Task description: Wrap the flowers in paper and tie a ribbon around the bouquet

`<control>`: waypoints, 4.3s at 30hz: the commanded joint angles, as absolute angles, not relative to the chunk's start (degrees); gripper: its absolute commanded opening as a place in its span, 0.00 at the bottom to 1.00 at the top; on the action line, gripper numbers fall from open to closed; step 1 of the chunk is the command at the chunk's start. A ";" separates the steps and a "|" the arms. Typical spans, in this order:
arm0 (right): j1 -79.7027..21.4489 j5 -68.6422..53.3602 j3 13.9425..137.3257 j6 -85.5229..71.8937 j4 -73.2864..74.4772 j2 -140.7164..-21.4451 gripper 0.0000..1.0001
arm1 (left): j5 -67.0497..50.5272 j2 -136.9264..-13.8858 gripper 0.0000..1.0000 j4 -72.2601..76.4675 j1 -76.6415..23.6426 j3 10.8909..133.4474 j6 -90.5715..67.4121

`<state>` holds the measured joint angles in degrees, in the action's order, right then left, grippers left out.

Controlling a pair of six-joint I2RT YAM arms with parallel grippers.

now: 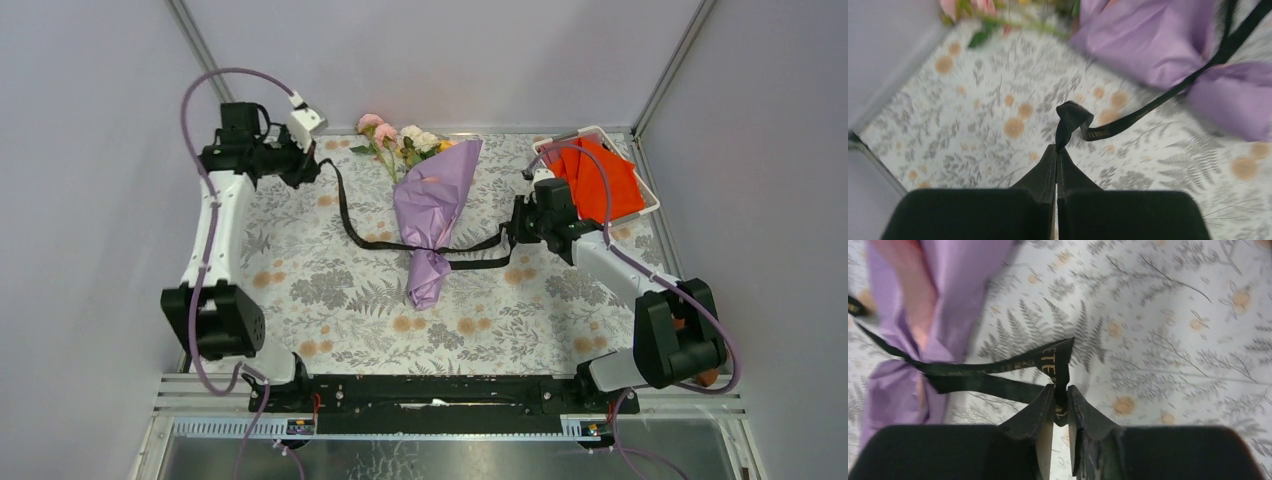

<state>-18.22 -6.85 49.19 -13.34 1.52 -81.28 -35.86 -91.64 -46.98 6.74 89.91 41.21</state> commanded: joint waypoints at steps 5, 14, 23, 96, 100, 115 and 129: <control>-21.20 5.31 54.28 -7.15 13.84 -80.46 0.63 | -56.20 -81.14 0.00 -56.78 5.46 99.50 30.97; -41.42 -24.09 53.38 21.86 -13.47 -81.75 0.85 | -57.72 -77.52 0.00 -58.32 2.75 100.99 27.49; -42.93 -33.54 64.15 10.84 -35.14 -101.21 1.00 | -57.09 -75.53 0.00 -62.32 2.78 110.46 21.70; -41.09 -9.44 59.91 -22.71 -22.94 -97.13 0.00 | -51.47 -85.24 0.77 7.06 -14.53 48.63 9.79; -41.06 -10.74 60.00 -21.15 -20.06 -97.29 0.00 | -53.86 -89.03 0.84 27.00 -14.99 41.15 2.23; -40.89 -13.52 64.74 -15.61 -16.48 -98.60 0.00 | -46.24 -96.57 0.59 44.97 -15.99 36.46 6.29; -39.28 -18.67 64.73 -16.46 -17.45 -99.32 0.00 | -49.33 -99.23 0.05 49.46 -18.95 37.30 4.78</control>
